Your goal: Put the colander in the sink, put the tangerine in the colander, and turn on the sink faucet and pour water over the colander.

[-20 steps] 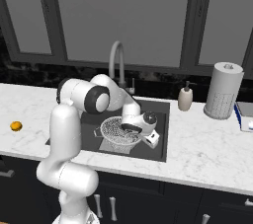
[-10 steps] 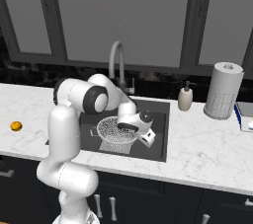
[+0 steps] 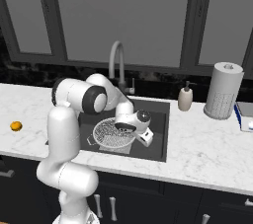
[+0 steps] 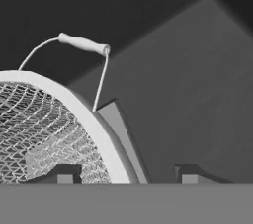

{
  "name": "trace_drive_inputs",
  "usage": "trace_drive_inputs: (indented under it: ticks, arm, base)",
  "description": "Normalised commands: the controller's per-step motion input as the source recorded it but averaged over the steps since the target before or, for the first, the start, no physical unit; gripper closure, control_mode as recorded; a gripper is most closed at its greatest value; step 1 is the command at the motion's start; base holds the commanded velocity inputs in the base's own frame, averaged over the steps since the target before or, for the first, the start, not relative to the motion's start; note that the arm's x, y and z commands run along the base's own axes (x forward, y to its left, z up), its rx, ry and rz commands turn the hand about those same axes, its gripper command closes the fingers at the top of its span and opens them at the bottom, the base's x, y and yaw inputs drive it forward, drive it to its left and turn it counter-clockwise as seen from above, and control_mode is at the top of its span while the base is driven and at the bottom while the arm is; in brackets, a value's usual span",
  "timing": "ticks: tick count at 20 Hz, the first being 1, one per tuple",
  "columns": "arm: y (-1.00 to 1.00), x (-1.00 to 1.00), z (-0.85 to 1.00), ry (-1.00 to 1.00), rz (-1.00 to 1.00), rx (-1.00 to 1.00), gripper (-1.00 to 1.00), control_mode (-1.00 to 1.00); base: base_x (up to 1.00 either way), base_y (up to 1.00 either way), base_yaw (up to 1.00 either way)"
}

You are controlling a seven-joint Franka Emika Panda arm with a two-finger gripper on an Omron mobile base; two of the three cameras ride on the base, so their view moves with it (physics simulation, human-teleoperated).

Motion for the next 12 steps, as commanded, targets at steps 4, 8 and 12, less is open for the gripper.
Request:
trace_drive_inputs:
  ticks: [4, 8, 12]
  arm:
    - [0.00, -0.01, 0.08, 0.00, 0.00, -0.02, -1.00, -1.00]
    - [0.00, -0.09, 0.32, 0.00, -0.01, -0.09, -1.00, -1.00]
    - [-0.07, -0.31, 0.53, -0.03, 0.00, -0.04, -1.00, -1.00]
  base:
    - [0.00, 0.00, 0.00]
    - [0.00, 0.00, 0.00]
    - [0.00, 0.00, 0.00]
